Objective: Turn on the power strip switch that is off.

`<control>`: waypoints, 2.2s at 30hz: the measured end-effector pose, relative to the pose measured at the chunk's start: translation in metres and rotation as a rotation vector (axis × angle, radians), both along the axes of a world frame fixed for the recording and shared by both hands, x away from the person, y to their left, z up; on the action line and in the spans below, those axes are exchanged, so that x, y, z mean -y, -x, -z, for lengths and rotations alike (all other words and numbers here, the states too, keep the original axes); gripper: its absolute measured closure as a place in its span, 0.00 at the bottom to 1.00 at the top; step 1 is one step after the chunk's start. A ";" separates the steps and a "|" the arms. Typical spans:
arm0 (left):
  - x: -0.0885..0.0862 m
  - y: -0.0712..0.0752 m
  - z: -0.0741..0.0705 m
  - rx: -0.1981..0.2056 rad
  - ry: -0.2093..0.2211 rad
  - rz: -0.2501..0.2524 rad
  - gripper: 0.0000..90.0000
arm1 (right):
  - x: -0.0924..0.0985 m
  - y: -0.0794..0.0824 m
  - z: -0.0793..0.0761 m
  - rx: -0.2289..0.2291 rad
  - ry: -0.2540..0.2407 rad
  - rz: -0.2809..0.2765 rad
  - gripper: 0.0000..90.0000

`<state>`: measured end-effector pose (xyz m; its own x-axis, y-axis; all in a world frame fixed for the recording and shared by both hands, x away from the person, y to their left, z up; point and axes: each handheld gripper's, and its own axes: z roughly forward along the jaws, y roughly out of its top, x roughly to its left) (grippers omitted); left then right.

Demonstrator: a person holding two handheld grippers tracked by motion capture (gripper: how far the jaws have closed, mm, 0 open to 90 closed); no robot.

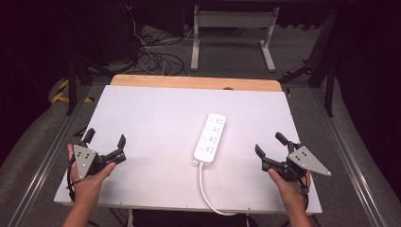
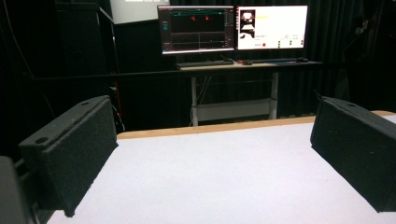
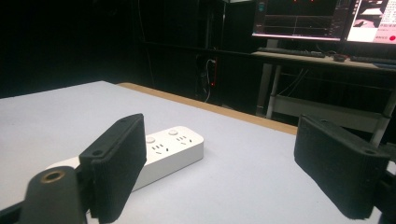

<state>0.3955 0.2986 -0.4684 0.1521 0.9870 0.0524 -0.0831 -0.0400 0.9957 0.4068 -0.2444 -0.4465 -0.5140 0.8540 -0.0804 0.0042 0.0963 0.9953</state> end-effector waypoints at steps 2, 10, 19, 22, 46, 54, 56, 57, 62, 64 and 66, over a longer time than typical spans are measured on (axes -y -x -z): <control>0.000 0.001 0.000 -0.002 0.000 0.003 0.01 | 0.000 0.001 -0.001 0.003 -0.003 -0.002 0.19; 0.000 0.002 0.000 0.002 0.001 0.003 0.01 | 0.000 0.002 -0.002 0.010 -0.003 0.003 0.21; 0.000 0.002 0.000 0.003 0.000 0.007 0.01 | 0.001 0.003 -0.002 0.011 0.000 -0.002 0.25; 0.000 0.001 0.000 0.002 0.002 0.008 0.01 | 0.001 0.003 -0.003 0.010 0.006 -0.001 0.26; 0.001 0.001 0.000 -0.001 -0.013 0.012 0.01 | 0.006 0.019 -0.051 -0.104 0.016 -0.059 1.00; 0.001 0.001 0.001 0.000 -0.015 0.009 0.01 | -0.040 -0.002 -0.060 -0.196 0.103 -0.153 1.00; 0.000 0.001 0.000 0.001 -0.015 0.007 0.01 | -0.046 -0.005 -0.060 -0.202 0.121 -0.162 1.00; 0.000 0.002 0.001 0.000 -0.015 0.006 0.01 | -0.053 -0.008 -0.059 -0.214 0.130 -0.174 1.00; 0.000 0.002 0.001 -0.001 -0.016 0.005 0.01 | -0.084 -0.025 -0.054 -0.274 0.167 -0.224 1.00; -0.001 0.002 0.001 -0.001 -0.015 0.005 0.01 | -0.092 -0.030 -0.051 -0.297 0.178 -0.238 1.00; -0.001 0.003 0.001 0.001 -0.016 0.003 0.01 | -0.099 -0.035 -0.048 -0.320 0.195 -0.251 1.00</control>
<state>0.3926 0.2998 -0.4691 0.1551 0.9855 0.0682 -0.0846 -0.0556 0.9949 0.4415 -0.1458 -0.3986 -0.7286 0.6843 -0.0306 0.2612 0.3190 0.9111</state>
